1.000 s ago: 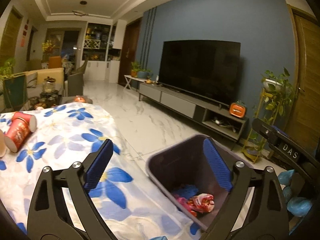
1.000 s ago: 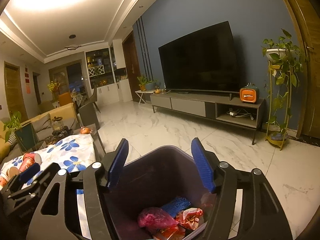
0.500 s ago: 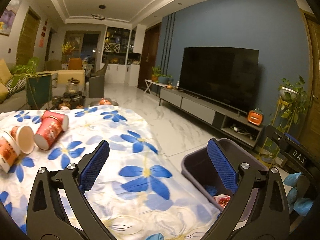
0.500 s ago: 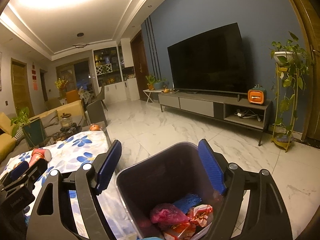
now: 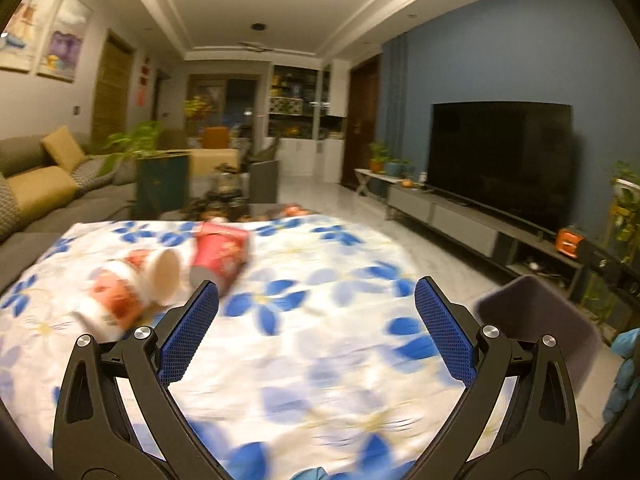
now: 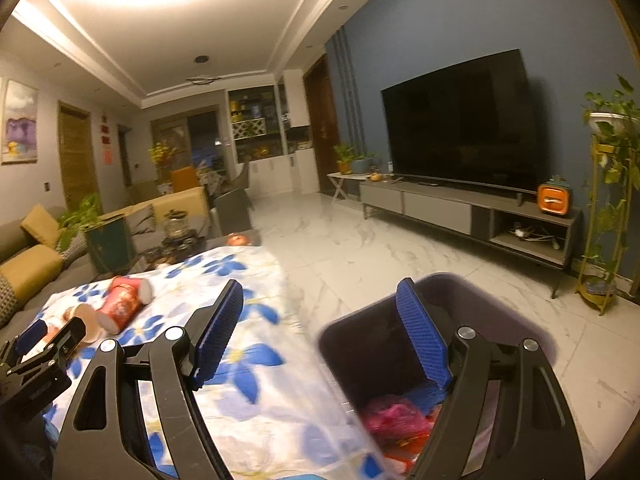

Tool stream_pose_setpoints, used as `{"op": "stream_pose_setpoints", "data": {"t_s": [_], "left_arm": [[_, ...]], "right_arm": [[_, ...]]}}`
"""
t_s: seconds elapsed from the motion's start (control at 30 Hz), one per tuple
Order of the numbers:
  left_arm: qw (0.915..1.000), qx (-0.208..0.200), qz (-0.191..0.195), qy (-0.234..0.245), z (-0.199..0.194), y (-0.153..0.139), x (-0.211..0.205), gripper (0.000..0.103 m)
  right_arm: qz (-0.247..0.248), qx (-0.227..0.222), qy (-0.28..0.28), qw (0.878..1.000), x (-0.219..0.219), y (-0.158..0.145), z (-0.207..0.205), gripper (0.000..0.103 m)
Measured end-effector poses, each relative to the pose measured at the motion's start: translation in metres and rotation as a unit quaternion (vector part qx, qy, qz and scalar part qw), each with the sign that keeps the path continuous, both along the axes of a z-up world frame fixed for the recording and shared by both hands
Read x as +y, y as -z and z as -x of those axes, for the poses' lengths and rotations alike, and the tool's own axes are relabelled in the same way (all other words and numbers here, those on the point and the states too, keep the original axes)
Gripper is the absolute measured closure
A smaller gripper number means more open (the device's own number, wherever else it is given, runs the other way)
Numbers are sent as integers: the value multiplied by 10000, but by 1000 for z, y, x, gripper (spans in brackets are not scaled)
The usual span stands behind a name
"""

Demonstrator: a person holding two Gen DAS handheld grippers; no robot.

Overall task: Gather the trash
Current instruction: 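Return to the table and grasp the white-and-orange paper cup with the left tool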

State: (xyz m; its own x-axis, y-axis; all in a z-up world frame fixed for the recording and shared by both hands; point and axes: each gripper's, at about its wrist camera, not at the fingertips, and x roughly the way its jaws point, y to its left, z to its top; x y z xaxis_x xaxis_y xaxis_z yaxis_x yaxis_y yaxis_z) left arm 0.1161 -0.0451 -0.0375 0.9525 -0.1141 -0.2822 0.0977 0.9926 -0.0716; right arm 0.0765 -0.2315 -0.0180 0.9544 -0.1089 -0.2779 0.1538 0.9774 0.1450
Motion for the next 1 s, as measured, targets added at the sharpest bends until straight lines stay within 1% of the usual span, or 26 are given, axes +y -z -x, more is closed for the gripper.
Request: {"op": "stream_pose_setpoints", "data": {"t_s": [0.13, 0.3, 0.47, 0.67, 0.83, 1.0], "left_arm": [[9986, 45, -22, -519, 2, 5, 44, 6], [9933, 98, 40, -1147, 3, 9, 101, 6], [9882, 137, 54, -1524, 1, 13, 140, 6], [9862, 329, 42, -1624, -13, 18, 166, 6], [9871, 628, 220, -1459, -34, 23, 177, 6], [9862, 925, 241, -1348, -53, 29, 182, 6]], "right_arm": [[75, 3, -292, 9995, 25, 0, -5, 26], [135, 3, -619, 9980, 54, -1, -10, 26], [179, 3, -932, 9955, 81, -1, -15, 26], [207, 9, -1272, 9917, 113, 0, -24, 26], [215, 14, -1530, 9880, 137, 0, -35, 26], [218, 30, -1723, 9848, 156, 0, -46, 26]]}}
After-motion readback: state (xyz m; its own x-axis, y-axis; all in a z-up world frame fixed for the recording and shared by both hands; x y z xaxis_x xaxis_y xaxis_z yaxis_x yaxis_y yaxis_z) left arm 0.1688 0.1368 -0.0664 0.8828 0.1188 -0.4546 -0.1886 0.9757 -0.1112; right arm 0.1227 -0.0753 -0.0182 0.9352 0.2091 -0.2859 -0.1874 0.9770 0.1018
